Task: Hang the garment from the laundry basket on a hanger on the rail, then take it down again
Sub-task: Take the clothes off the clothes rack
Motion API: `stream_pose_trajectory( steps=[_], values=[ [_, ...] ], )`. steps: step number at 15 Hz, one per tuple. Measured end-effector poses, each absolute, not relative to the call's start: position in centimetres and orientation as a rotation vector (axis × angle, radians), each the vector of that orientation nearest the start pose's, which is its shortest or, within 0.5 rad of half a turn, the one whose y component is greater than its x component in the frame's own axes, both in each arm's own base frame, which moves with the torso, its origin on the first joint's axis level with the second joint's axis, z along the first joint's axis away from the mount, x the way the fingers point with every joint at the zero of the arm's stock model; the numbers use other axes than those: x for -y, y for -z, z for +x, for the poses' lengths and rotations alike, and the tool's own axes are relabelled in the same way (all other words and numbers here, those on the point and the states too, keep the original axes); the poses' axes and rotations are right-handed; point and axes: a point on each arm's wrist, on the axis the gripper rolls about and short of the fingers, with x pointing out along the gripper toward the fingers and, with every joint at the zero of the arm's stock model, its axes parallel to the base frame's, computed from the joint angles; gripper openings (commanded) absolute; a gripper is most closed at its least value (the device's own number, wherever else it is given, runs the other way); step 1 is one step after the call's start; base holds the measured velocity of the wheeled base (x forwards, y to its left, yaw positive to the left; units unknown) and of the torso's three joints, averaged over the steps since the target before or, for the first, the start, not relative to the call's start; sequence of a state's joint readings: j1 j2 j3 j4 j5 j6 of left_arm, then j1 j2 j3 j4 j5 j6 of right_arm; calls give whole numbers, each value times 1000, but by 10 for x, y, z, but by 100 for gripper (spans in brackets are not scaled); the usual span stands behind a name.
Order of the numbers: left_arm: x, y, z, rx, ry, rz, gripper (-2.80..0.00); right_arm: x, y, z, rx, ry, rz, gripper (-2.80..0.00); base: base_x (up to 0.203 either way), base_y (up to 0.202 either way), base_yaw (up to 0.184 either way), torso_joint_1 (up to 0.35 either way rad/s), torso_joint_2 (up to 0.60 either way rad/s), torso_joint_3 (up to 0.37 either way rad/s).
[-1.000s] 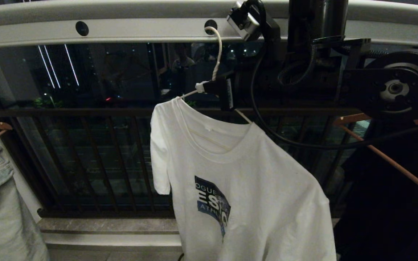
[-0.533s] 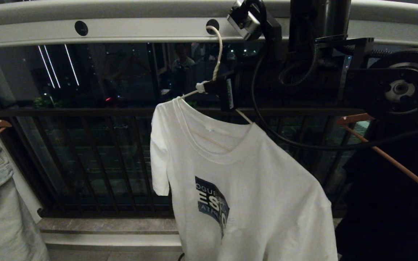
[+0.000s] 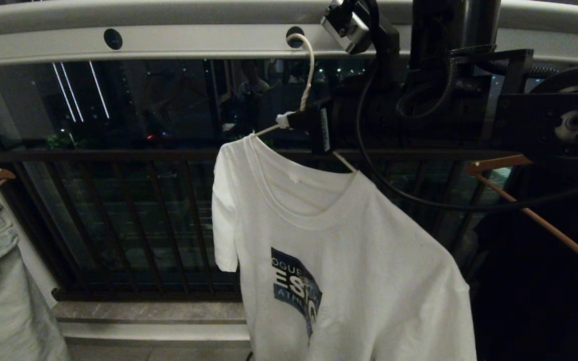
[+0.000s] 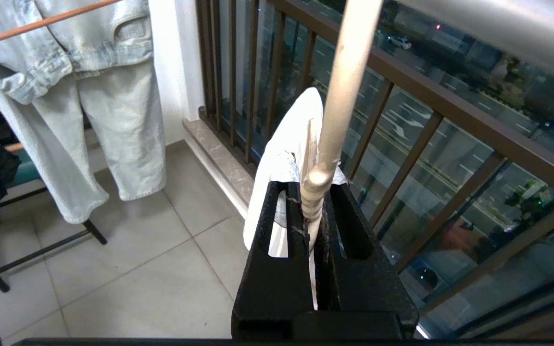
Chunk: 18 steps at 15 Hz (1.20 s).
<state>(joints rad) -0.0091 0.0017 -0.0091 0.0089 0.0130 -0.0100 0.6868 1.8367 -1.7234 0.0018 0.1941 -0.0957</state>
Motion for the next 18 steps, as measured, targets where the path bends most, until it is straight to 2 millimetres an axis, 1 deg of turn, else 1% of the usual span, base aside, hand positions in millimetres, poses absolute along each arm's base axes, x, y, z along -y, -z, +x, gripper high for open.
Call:
stream_pose_trajectory(
  steps=[10,13,18],
  values=[
    [-1,-77,-23,-2,-4,-10,-280,-223,-340,265,-62,-870,-117,-280,0,0,0,0,0,0],
    [-1,-77,-23,-2,-4,-10,-280,-220,-343,258,-55,-874,-117,-280,0,0,0,0,0,0],
    [-1,-77,-23,-2,-4,-10,-280,-213,-357,241,-15,-882,-110,-280,0,0,0,0,0,0]
  ],
)
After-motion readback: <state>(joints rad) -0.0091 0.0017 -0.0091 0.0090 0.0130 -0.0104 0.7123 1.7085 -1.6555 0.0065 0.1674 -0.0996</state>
